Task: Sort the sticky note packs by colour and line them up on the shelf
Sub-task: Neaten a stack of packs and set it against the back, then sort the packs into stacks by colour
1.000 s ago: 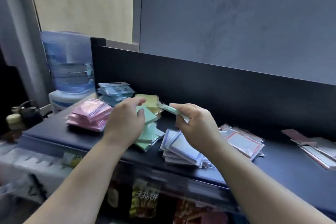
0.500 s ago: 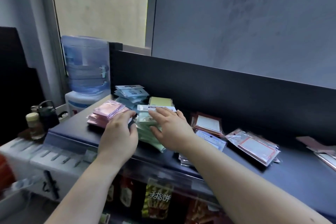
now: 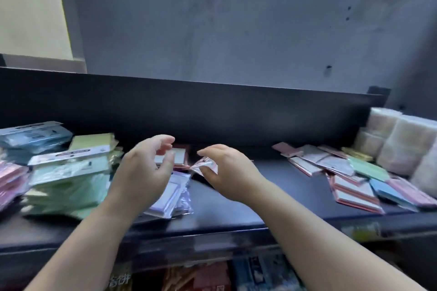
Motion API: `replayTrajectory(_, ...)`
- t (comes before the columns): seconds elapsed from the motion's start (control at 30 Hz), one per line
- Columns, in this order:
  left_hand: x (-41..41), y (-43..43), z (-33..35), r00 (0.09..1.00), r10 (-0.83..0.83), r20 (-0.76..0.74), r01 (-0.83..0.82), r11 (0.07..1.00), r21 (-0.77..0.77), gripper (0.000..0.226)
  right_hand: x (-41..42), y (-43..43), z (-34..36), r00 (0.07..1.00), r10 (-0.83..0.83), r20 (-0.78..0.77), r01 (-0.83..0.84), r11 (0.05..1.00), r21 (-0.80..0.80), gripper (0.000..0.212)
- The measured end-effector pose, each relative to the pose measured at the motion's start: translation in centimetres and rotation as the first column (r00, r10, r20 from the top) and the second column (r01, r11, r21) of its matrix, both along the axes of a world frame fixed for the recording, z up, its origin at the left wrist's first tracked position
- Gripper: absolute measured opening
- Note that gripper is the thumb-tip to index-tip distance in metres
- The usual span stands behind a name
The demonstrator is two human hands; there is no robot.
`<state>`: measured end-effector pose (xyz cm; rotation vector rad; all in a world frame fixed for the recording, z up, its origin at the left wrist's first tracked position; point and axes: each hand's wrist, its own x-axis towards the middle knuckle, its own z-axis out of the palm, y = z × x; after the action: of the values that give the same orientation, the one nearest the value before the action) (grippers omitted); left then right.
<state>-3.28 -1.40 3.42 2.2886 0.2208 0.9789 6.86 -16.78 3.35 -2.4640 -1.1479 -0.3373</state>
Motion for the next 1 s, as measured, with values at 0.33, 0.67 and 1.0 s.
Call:
replayTrajectory(0.33,12.5,-15.2,-0.2,0.918,-0.289,-0.272,0.332,0.934,0.128,0.031,7.5,-18.5,-0.4,0.957,-0.287,-0.039,0.286,0.958,-0.025,0.037)
replayTrajectory(0.67,24.6,-25.2,-1.6,0.81,-0.136,-0.57,0.343,0.899,0.273,0.043,14.7,-32.9,-0.6,0.915,-0.395,-0.082,0.392,0.919,-0.042,0.038)
replayTrajectory(1.0,31.4,-24.8,-4.6,0.665,0.111,-0.739,0.131,0.956,0.262,0.067,19.6,-37.2,-1.4,0.892,-0.336,-0.301,0.265,0.93,-0.254,0.075)
